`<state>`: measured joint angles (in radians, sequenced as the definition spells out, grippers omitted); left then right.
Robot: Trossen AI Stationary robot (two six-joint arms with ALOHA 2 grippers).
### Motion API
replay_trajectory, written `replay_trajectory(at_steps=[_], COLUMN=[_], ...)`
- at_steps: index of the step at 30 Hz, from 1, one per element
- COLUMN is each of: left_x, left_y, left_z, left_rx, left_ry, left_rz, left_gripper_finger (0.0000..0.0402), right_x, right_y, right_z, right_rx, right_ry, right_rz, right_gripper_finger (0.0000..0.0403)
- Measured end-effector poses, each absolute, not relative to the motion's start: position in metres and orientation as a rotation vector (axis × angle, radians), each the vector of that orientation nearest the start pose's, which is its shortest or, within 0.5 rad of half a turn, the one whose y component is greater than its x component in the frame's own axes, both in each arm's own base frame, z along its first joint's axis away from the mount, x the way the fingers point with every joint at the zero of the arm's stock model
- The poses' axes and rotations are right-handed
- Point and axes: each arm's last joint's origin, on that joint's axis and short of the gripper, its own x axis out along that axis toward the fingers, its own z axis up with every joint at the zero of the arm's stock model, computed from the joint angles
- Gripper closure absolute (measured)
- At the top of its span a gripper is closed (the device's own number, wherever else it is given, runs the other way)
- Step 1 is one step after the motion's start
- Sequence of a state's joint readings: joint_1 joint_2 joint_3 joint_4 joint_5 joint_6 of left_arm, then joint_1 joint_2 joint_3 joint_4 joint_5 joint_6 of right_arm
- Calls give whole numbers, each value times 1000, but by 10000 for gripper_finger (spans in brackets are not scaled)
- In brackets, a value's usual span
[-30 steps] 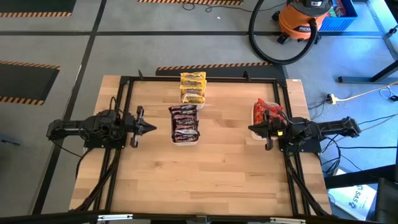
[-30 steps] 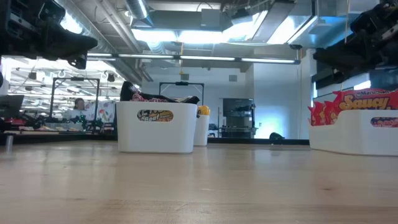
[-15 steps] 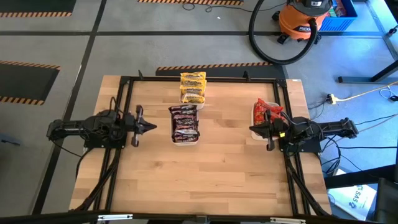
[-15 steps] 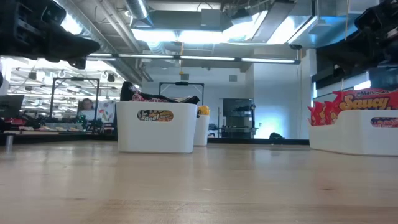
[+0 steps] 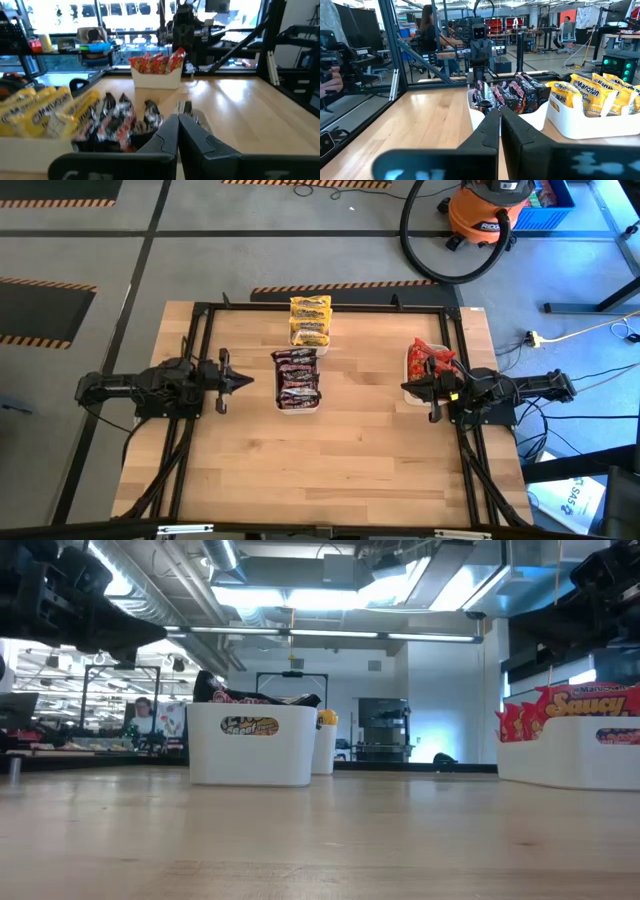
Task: Sort Maruchan noodles
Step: Return to Home Position
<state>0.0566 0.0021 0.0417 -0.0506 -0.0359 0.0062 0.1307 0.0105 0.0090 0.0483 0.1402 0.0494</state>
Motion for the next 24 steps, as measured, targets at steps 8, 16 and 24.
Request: replay_trajectory(at_steps=[8, 16, 24], left_x=[97, 98, 98], left_y=[8, 8, 8], left_z=[168, 167, 167], left_rx=[-17, -17, -17], left_ry=[-23, -19, -20], left_rz=[146, 145, 144], left_gripper_finger=[391, 384, 384], right_x=[97, 97, 97], right_y=[9, 9, 9], right_z=[170, 170, 170], right_rx=[57, 57, 57], right_ry=[-47, -48, -48], right_rz=[-9, -8, -8], right_gripper_finger=[402, 402, 402])
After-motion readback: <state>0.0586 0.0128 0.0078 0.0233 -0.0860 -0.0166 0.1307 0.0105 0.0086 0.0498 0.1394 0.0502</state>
